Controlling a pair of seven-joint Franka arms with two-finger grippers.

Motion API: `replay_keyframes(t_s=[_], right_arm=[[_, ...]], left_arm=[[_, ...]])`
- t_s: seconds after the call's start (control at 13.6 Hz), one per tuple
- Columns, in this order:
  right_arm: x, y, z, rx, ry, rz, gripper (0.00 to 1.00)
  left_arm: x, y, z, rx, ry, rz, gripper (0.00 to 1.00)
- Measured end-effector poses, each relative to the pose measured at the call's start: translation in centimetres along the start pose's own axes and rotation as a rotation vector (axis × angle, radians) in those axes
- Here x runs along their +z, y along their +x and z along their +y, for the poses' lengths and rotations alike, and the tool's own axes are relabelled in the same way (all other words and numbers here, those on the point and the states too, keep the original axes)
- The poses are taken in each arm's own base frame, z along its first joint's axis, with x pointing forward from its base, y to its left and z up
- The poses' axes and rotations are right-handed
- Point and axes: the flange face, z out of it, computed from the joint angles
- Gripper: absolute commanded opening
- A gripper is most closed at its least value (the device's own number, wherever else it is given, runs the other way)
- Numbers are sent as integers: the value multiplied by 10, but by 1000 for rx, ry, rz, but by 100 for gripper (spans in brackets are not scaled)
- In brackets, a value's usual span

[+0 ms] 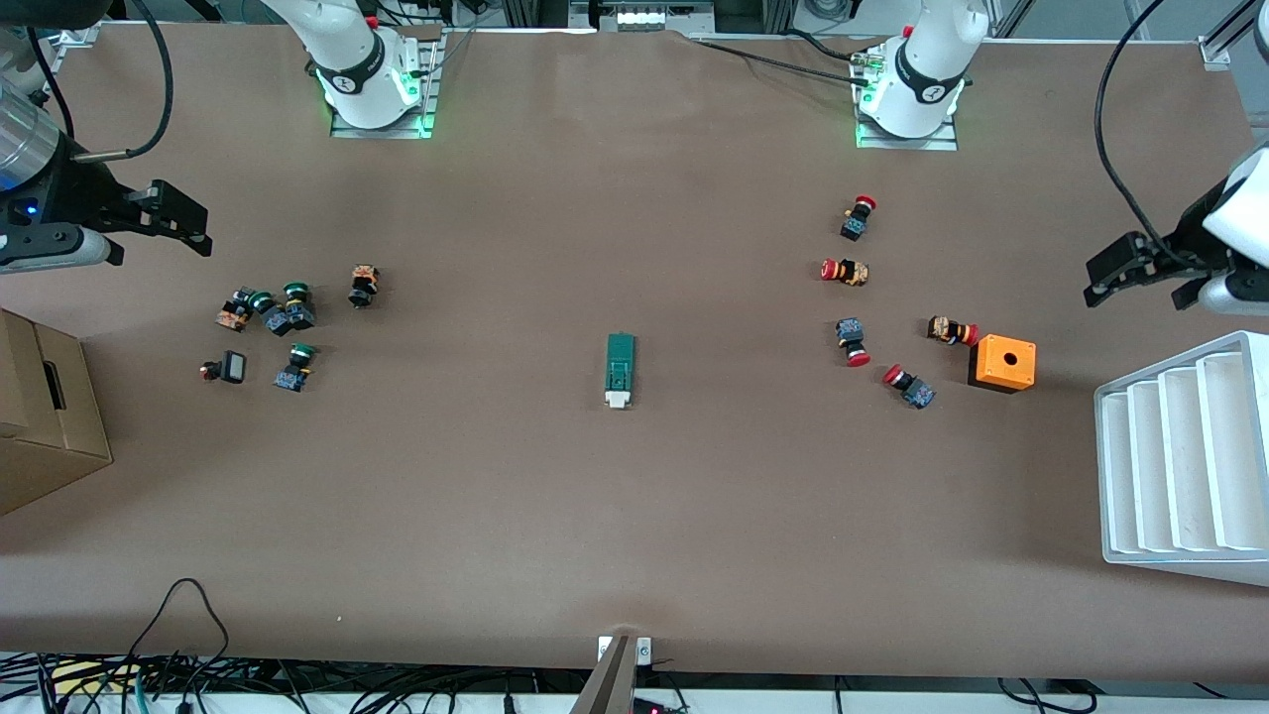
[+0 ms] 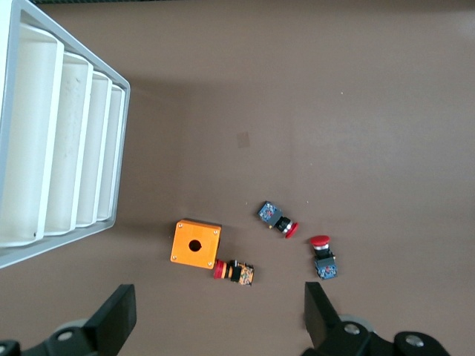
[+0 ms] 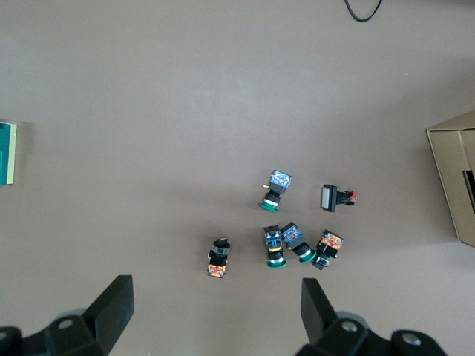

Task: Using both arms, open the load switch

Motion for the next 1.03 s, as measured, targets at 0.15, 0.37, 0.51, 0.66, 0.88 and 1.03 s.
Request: replay_keyframes(t_s=[0.15,0.37,0.51,0.66,0.88,1.03], right_arm=[[0,0,0,0,0,0,100],[0,0,0,0,-1,0,100],[0,0,0,0,-1,0,100],[0,0,0,0,-1,0,100],[0,0,0,0,-1,0,100],[0,0,1,1,-2,0,100]], left_arm=[[-1,-2,0,0,0,-5,100],[0,-4,1,-1,-1,-17,100],[-1,-4,6,4,-2,-18,100],[-1,-4,10,4,-2,-18,100],[-1,-4,12,6,-3,-18,100],[0,-4,16,14,-4,-21,100]])
